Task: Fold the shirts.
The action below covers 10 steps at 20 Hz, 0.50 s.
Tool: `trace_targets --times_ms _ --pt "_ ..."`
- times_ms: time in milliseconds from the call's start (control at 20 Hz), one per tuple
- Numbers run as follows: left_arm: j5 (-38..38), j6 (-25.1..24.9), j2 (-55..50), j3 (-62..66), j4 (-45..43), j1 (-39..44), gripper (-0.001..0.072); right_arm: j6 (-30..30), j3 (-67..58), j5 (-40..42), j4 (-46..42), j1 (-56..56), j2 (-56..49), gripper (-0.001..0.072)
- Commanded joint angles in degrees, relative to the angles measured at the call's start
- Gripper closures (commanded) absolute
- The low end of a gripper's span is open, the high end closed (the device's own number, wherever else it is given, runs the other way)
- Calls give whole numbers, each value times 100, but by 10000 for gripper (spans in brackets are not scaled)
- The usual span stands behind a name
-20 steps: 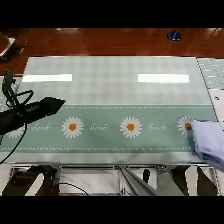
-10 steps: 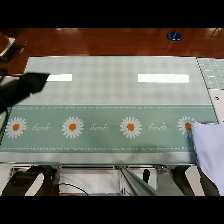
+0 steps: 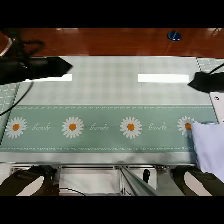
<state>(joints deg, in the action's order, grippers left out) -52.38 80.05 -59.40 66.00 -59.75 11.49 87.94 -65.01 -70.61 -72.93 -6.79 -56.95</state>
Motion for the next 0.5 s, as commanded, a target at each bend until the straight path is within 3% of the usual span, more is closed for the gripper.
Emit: trace_targets --times_ms 0,150,450 --pt "-367 516 -750 63 -671 203 688 481 437 382 -973 885 -437 693" --pt "-249 223 -756 63 -765 164 688 494 437 330 -979 833 -658 692" --pt "-210 225 -822 59 -776 175 688 579 437 334 -654 833 -656 692"
